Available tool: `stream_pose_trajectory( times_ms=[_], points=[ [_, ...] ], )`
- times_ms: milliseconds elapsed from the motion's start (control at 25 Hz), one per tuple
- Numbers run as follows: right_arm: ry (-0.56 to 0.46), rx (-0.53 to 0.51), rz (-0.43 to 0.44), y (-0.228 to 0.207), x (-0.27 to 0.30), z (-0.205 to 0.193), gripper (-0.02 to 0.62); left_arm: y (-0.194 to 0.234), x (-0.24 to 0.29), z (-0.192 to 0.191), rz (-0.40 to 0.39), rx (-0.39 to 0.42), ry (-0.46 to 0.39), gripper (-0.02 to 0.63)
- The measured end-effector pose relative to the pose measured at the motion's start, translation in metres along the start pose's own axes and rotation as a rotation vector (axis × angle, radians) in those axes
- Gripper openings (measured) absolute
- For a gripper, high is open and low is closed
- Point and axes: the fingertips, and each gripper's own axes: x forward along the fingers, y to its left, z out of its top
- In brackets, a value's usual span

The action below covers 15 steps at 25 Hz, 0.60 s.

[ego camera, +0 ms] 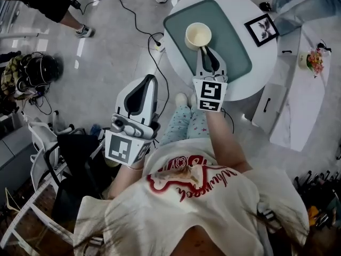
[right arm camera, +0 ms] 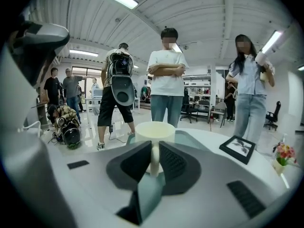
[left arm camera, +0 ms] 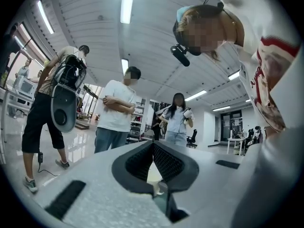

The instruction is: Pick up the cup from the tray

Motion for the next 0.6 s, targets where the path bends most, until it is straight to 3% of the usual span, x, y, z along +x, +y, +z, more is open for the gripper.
stream_pose_trajectory(
  times_ms=[320, 600],
  points=[
    [0.045, 0.009, -0.052, -0.002, 0.014, 0.002, 0.057, 0.003, -0.008, 0.000, 0.006, 0.000, 0.008, 0.014],
    [0.055, 0.016, 0.015, -0.005, 0.021, -0.001, 0.058, 0.009, -0.008, 0.006, 0.024, -0.037, -0.002, 0.014]
  ],
)
